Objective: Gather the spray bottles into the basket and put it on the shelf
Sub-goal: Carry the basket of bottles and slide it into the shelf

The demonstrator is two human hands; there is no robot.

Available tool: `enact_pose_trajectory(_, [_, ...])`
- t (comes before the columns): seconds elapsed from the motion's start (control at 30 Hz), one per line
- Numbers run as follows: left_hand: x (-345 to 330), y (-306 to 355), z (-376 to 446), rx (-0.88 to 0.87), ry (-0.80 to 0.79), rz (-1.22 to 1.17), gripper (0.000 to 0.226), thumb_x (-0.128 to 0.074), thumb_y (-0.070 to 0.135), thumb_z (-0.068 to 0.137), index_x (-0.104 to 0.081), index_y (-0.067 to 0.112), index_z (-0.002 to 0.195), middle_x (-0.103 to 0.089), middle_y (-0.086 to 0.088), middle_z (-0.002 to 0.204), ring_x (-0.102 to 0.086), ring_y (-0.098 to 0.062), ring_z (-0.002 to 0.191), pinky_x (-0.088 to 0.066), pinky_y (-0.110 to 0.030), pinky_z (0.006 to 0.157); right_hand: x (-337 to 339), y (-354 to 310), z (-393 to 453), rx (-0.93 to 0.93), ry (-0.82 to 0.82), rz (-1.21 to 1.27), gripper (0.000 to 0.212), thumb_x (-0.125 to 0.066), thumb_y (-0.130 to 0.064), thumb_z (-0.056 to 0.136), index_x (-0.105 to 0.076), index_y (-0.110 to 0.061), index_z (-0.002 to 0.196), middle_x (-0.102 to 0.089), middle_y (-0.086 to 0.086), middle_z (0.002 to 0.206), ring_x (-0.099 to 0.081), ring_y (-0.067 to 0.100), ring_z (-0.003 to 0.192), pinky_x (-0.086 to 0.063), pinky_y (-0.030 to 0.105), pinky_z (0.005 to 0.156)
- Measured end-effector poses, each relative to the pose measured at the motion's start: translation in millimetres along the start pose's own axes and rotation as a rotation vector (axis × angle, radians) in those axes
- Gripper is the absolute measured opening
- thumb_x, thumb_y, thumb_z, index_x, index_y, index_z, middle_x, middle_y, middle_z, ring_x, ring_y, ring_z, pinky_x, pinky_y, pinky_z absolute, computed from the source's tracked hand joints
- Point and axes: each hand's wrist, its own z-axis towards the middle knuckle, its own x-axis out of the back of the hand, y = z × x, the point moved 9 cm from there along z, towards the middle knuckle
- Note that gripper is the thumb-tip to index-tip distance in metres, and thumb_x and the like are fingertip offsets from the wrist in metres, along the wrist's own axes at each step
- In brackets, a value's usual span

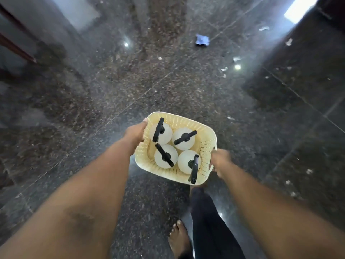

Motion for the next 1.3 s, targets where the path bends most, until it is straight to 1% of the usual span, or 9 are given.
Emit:
enact_pose_trajectory(0.27, [-143,-26,-115,-0.062,-0.250,0.199,0.068,-0.054,0.064,0.081,-0.058,0.012,0.125,-0.062,-0.006,0.126,-0.064,-0.028,0.103,-0.046,-0.048,0.099,168,112,-17,-0.016,0.161,0.044,0.025,-0.048,-0.010,0.090,-0.071,0.002,0.094,-0.072,0.018,0.087,-0.065,0.027,0.070,-0.047,0.029,0.057])
enact_pose_trajectory(0.53, [-333,-84,-239,-0.127,-0.398,0.421,0.047,-0.054,0.056,0.088,-0.062,0.012,0.102,-0.064,-0.006,0.103,-0.061,-0.021,0.079,-0.051,-0.035,0.074,338,303,-15,-0.139,0.276,0.196,0.019,-0.053,-0.010,0.087,-0.064,-0.005,0.072,-0.068,0.016,0.077,-0.066,0.031,0.077,-0.049,0.034,0.060])
enact_pose_trajectory(0.63, [-417,-126,-287,-0.144,-0.426,0.502,0.046,-0.059,0.056,0.084,-0.065,0.012,0.095,-0.066,-0.006,0.091,-0.063,-0.022,0.074,-0.053,-0.036,0.076,398,393,-8,-0.181,0.289,0.277,0.018,-0.054,-0.013,0.091,-0.066,0.000,0.092,-0.062,0.016,0.087,-0.061,0.027,0.083,-0.047,0.034,0.069])
enact_pose_trajectory(0.73, [-501,-175,-330,-0.174,-0.408,0.591,0.063,-0.063,0.061,0.078,-0.063,0.007,0.111,-0.068,-0.010,0.106,-0.066,-0.026,0.081,-0.054,-0.039,0.083,452,482,-10,-0.245,0.285,0.319,0.035,-0.048,-0.015,0.095,-0.060,0.005,0.121,-0.063,0.022,0.109,-0.063,0.029,0.094,-0.045,0.033,0.072])
enact_pose_trajectory(0.83, [-590,-227,-388,-0.172,-0.439,0.656,0.070,-0.063,0.059,0.078,-0.059,0.005,0.123,-0.065,-0.011,0.117,-0.065,-0.027,0.080,-0.051,-0.036,0.079,521,566,-20,-0.282,0.326,0.367,0.027,-0.046,-0.012,0.095,-0.063,0.002,0.110,-0.064,0.020,0.112,-0.062,0.026,0.096,-0.046,0.028,0.064])
enact_pose_trajectory(0.9, [-640,-255,-422,-0.170,-0.476,0.683,0.070,-0.062,0.059,0.078,-0.058,0.005,0.123,-0.064,-0.010,0.118,-0.066,-0.030,0.087,-0.050,-0.036,0.083,564,615,-27,-0.327,0.368,0.417,0.029,-0.047,-0.014,0.092,-0.064,0.000,0.111,-0.066,0.018,0.111,-0.065,0.031,0.098,-0.052,0.034,0.072])
enact_pose_trajectory(1.0, [-711,-289,-468,-0.169,-0.521,0.720,0.072,-0.062,0.060,0.076,-0.059,0.006,0.123,-0.065,-0.014,0.121,-0.066,-0.032,0.092,-0.052,-0.042,0.090,628,676,-34,-0.349,0.440,0.581,0.014,-0.052,-0.005,0.085,-0.064,-0.002,0.091,-0.064,0.013,0.080,-0.061,0.026,0.072,-0.048,0.030,0.061])
enact_pose_trajectory(1.13, [-793,-313,-507,-0.187,-0.544,0.741,0.064,-0.062,0.055,0.081,-0.060,0.007,0.123,-0.063,-0.014,0.122,-0.066,-0.030,0.094,-0.052,-0.036,0.077,696,720,-21,-0.357,0.493,0.563,0.020,-0.047,0.007,0.077,-0.054,-0.009,0.069,-0.056,0.010,0.067,-0.059,0.027,0.070,-0.047,0.031,0.063])
enact_pose_trajectory(1.3, [-904,-307,-526,-0.195,-0.559,0.802,0.067,-0.063,0.057,0.080,-0.059,0.006,0.123,-0.062,-0.009,0.106,-0.062,-0.023,0.077,-0.049,-0.038,0.089,782,751,28,-0.375,0.485,0.541,0.026,-0.043,0.009,0.076,-0.054,-0.011,0.064,-0.058,0.013,0.069,-0.060,0.030,0.074,-0.047,0.035,0.066])
